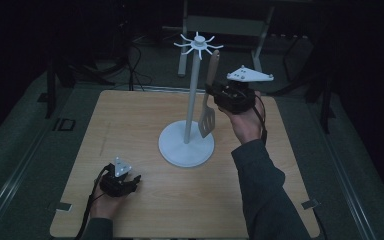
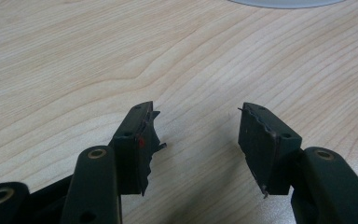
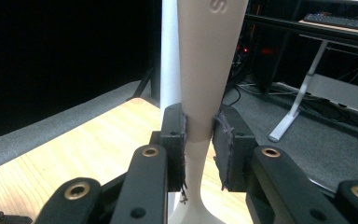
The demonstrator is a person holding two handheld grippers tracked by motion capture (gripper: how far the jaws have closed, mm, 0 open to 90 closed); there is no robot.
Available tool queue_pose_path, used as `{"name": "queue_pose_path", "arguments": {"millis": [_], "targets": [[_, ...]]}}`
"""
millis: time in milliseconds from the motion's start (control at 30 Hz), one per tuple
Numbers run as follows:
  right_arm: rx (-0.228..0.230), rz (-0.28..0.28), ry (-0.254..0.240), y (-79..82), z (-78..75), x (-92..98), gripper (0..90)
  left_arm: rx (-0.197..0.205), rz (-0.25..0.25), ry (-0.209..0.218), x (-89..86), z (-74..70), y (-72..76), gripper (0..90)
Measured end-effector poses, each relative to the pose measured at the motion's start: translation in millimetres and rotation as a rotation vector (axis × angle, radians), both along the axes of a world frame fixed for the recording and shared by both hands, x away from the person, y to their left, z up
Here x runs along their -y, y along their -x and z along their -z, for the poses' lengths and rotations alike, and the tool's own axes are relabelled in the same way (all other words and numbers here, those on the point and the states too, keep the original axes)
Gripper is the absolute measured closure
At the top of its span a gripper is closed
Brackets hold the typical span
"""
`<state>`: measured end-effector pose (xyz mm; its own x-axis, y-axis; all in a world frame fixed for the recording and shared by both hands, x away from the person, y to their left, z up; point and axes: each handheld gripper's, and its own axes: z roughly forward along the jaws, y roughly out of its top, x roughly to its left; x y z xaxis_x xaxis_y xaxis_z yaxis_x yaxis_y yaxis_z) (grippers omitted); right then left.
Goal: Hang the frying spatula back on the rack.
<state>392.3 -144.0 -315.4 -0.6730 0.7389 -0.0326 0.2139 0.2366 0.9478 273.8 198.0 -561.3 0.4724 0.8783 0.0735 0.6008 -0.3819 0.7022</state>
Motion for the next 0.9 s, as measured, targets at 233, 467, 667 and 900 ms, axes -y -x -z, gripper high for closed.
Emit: {"name": "queue_pose_path", "arguments": {"millis": [233, 467, 667, 900], "targets": [[-0.004, 0.002, -0.002, -0.9, 0.7, -0.7, 74.8, 0.000, 0.001, -0.002, 0.2, -0.1, -0.3, 46.1], [-0.006, 0.003, -0.004, -1.9, 0.9, -1.2, 74.8, 0.000, 0.002, -0.004, 0.6, -0.2, -0.7, 46.1], [-0.013, 0.006, -0.007, -3.0, 1.8, -2.3, 74.8, 0.000, 0.003, -0.004, 0.6, -0.3, -0.8, 46.1], [-0.018, 0.006, -0.012, -4.5, 1.7, -4.6, 74.8, 0.000, 0.002, -0.002, 0.8, -0.3, -0.8, 46.1]]}}
